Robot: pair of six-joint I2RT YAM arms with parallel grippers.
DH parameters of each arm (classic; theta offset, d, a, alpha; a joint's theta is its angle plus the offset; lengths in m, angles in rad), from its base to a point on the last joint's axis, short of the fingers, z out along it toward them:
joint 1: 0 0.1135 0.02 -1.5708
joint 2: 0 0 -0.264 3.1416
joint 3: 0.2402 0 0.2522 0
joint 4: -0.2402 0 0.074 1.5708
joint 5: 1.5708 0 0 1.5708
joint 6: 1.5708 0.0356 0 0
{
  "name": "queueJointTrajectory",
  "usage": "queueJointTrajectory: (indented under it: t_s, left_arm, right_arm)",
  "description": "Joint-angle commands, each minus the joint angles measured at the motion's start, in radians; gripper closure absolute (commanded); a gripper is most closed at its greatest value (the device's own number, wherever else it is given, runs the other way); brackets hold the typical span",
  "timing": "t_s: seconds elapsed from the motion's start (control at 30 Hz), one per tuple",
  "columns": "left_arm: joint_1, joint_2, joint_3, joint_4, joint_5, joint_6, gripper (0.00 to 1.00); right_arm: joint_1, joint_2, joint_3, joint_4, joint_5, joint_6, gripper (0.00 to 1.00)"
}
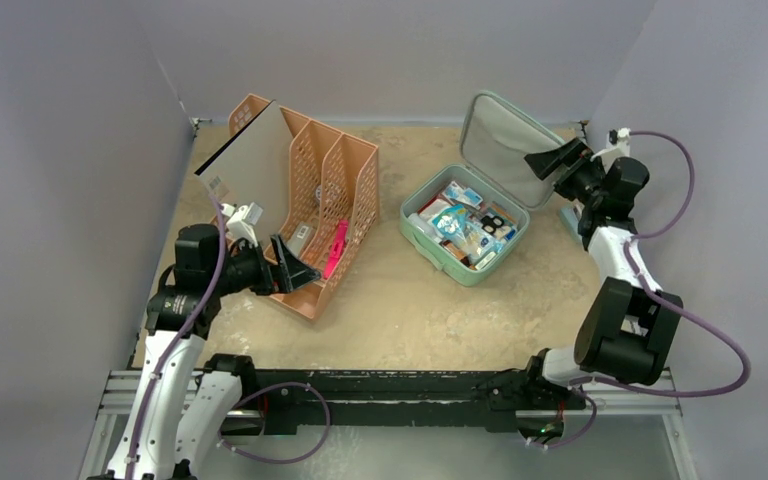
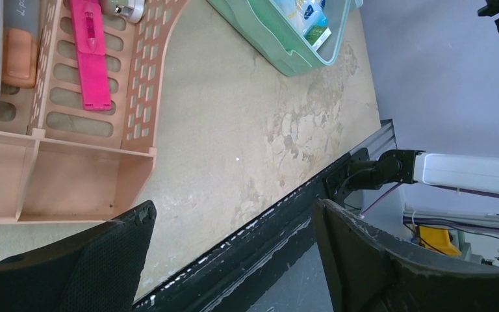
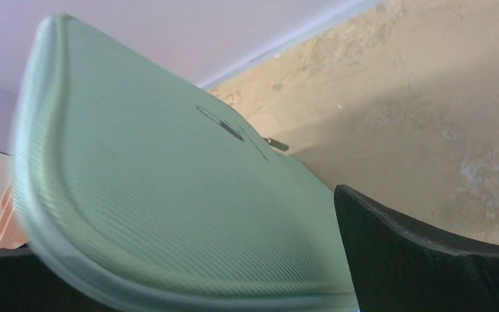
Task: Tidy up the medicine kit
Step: Close the medicine box at the center of the board.
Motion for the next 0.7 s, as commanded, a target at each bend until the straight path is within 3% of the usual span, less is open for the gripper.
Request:
queueJointTrajectory:
  t_s: [0.0, 0.67]
  left_arm:
    - [-0.004, -0.011, 0.009, 0.011, -0.006, 0.002, 0.12]
    - [-0.006, -0.021, 0.005, 0.015, -0.001, 0.001, 0.12]
  right_arm:
    - [-0.001, -0.049, 0.069, -0.014, -0.041, -0.036, 0.02]
    - [0.0, -0.218, 0.112, -0.197, -0.153, -0.056, 0.04]
